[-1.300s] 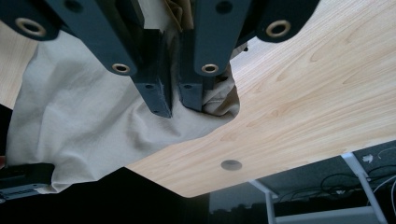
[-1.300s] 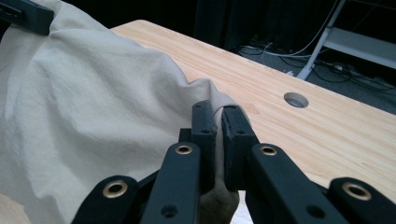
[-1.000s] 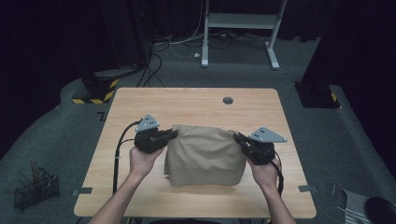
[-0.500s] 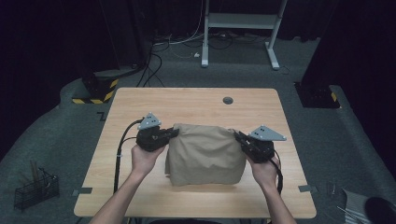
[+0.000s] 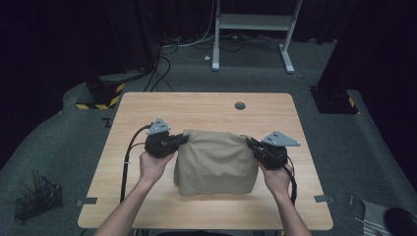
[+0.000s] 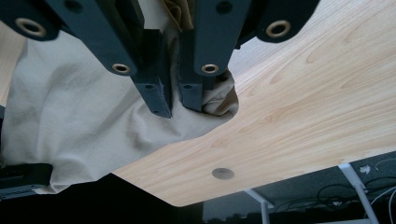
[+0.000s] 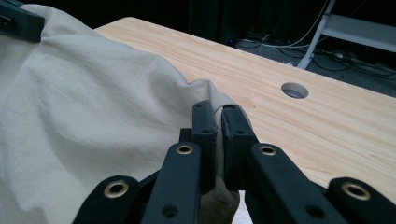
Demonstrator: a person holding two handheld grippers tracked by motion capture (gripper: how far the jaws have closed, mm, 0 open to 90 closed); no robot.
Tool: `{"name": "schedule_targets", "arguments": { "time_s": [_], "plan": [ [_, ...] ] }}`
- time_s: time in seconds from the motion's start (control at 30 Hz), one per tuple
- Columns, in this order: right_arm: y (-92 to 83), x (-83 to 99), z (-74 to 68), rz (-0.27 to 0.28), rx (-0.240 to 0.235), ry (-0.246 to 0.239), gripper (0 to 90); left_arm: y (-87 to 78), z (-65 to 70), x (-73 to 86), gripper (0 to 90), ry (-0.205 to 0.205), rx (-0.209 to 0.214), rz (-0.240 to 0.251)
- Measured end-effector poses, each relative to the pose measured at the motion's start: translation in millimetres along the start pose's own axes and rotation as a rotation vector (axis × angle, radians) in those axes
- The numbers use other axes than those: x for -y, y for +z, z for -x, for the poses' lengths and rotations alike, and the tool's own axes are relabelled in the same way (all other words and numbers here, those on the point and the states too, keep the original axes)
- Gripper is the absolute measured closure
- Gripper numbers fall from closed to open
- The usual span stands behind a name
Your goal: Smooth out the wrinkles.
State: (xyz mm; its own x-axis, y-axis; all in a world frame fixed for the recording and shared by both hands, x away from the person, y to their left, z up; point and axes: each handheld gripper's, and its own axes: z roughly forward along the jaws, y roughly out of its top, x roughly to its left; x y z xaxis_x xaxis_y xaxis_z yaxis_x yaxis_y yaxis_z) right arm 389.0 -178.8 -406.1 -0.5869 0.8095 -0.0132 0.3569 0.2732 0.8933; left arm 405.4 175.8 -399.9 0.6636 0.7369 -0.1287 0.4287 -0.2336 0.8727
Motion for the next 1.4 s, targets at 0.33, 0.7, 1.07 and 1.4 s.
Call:
{"name": "schedule_targets", "arguments": {
  "time_s": [0.33,0.7,1.07,1.4],
  "plan": [
    [5.7,3.2,2.1,-0.007,0.017,0.001,85.7,5.0,-2.5,0.7,83.9,-0.006,0.0,-0.004],
    [13.0,7.6,8.2,-0.018,0.008,0.032,85.3,13.5,-6.3,2.2,83.8,-0.017,-0.008,-0.017],
    [21.9,11.6,11.5,-0.039,0.02,0.038,85.2,21.4,-10.2,4.0,83.8,-0.021,-0.015,-0.032],
    [28.9,14.7,14.9,-0.048,0.022,0.049,85.0,27.0,-12.6,5.4,83.8,-0.021,-0.026,-0.041]
  ]
}}
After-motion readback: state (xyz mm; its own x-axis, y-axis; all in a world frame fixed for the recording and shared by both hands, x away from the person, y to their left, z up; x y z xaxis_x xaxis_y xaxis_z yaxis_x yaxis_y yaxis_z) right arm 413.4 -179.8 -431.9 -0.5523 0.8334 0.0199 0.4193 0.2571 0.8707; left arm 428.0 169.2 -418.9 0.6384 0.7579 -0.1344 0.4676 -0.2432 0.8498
